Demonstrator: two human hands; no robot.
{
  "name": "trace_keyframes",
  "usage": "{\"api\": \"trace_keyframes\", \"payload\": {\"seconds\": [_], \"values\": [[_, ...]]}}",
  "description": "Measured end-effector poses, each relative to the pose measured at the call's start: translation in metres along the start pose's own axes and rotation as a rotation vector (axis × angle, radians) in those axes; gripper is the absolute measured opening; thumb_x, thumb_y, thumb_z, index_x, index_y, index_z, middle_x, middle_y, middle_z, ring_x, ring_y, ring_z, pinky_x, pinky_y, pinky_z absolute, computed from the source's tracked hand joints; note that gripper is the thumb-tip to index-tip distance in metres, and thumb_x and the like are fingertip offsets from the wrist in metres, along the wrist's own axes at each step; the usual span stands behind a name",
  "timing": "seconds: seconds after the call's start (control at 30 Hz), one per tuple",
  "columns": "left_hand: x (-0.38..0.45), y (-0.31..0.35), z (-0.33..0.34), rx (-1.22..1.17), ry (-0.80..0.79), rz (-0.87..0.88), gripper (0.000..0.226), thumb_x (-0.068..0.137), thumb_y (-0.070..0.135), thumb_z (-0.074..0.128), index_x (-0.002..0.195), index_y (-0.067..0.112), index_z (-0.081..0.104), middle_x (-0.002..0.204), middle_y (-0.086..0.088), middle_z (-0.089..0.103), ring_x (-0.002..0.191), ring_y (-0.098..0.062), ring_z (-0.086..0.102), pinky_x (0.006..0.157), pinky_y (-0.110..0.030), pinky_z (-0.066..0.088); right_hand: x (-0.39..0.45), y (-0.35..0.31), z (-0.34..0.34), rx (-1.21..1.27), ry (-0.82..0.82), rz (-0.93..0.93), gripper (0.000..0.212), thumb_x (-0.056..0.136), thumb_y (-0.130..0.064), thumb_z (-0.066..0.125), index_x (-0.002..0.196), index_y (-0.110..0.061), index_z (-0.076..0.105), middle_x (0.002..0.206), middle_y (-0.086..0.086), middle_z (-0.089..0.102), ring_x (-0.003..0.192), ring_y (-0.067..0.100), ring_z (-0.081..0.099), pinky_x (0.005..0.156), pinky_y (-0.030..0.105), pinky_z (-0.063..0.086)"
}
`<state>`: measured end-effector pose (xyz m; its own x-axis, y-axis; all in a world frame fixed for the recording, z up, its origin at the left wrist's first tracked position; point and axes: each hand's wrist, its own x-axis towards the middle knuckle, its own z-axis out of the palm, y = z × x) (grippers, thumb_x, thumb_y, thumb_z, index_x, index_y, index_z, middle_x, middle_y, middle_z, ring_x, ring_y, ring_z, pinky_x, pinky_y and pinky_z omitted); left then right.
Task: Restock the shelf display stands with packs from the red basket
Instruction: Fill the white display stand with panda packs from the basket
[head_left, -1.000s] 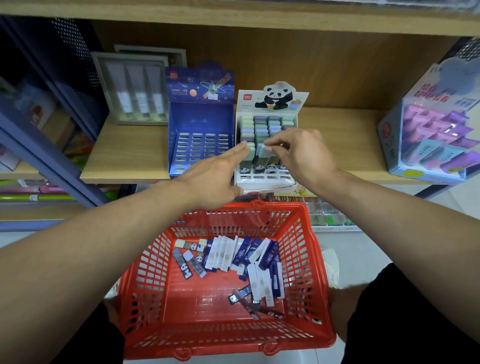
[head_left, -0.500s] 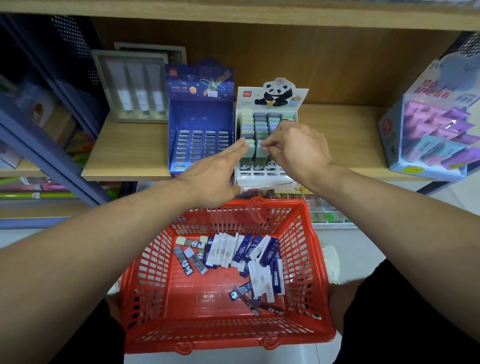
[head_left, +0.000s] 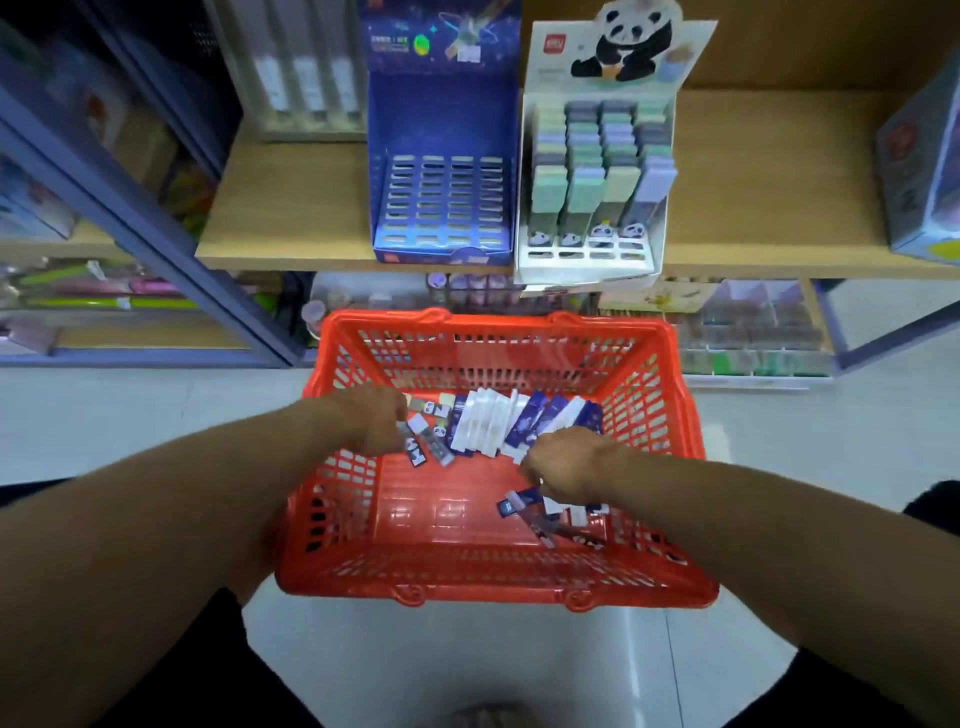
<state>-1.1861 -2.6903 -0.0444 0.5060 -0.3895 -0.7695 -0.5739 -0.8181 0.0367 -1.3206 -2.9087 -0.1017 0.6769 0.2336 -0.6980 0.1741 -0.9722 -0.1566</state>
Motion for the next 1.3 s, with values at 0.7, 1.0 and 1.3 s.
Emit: {"api": "trace_keyframes", "payload": {"seconds": [0.7, 1.0, 1.3], "values": [[0.16, 0.019, 0.128, -0.832, 0.229, -0.593, 0.056, 0.095, 0.045, 0.06, 0.136, 0.01, 0.045, 0.121, -0.014, 0.065, 0.112, -0.036, 0.064, 0.083, -0.037, 0.051, 0.089, -0.012, 0.118, 0.52, 0.035, 0.372, 0.021, 0.099, -0.035, 0.049, 0.109, -0.025, 0.064, 0.109, 0.005, 0.066, 0.099, 0.027, 0.064, 0.08, 0.034, 0.045], [0.18, 0.03, 0.133, -0.806, 0.171, -0.888, 0.06, 0.104, 0.029, 0.052, 0.146, -0.004, 0.024, 0.144, -0.022, 0.047, 0.132, -0.033, 0.051, 0.106, -0.038, 0.041, 0.08, -0.011, 0.108, 0.529, 0.134, 0.357, 0.025, 0.103, -0.043, 0.039, 0.113, -0.032, 0.059, 0.106, 0.004, 0.068, 0.096, 0.027, 0.064, 0.072, 0.032, 0.037], [0.162, 0.018, 0.154, -0.904, 0.057, -0.669, 0.039, 0.103, 0.039, 0.048, 0.122, 0.007, 0.059, 0.115, -0.014, 0.066, 0.102, -0.027, 0.066, 0.091, -0.04, 0.057, 0.081, -0.011, 0.099, 0.553, 0.172, 0.337, 0.028, 0.104, -0.044, 0.038, 0.115, -0.027, 0.056, 0.106, 0.002, 0.066, 0.097, 0.025, 0.063, 0.073, 0.033, 0.042]]}}
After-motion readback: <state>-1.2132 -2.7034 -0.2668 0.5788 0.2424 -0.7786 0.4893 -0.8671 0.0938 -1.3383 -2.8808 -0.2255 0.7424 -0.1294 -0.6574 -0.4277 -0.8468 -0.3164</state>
